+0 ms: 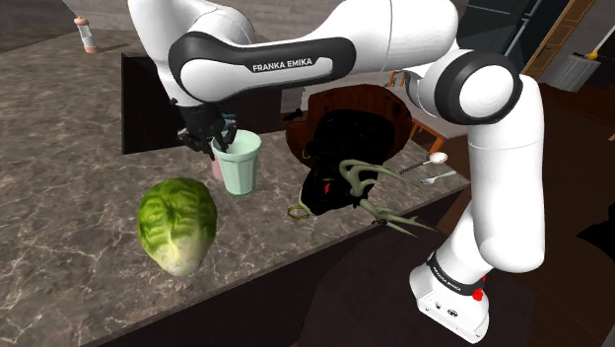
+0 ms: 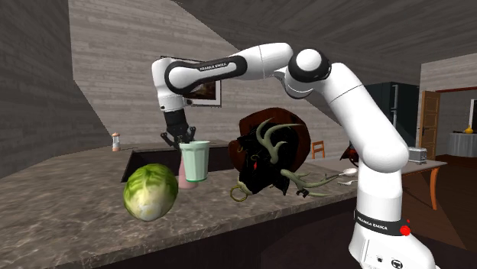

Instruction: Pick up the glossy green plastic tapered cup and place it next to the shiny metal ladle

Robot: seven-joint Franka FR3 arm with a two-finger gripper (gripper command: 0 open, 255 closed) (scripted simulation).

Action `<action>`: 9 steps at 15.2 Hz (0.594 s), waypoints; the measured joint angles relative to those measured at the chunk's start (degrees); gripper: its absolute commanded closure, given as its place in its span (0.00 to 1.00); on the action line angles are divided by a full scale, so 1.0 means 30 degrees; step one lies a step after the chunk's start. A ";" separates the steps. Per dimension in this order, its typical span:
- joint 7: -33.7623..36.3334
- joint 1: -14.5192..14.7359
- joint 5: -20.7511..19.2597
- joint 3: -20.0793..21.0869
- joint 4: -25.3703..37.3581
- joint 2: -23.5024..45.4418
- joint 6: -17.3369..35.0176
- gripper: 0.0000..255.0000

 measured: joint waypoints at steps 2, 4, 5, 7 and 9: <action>-0.0134 0.0076 0.0034 0.0016 0.0503 -0.0042 -0.0511 1.00; -0.0264 0.0167 0.0036 0.0014 0.1026 -0.0009 -0.0976 1.00; -0.0319 0.0213 0.0040 0.0016 0.1269 -0.0007 -0.1205 1.00; -0.0397 0.0365 0.0037 0.0028 0.1851 0.0023 -0.1737 1.00; -0.0512 0.0434 0.0050 0.0036 0.2267 -0.0018 -0.2172 1.00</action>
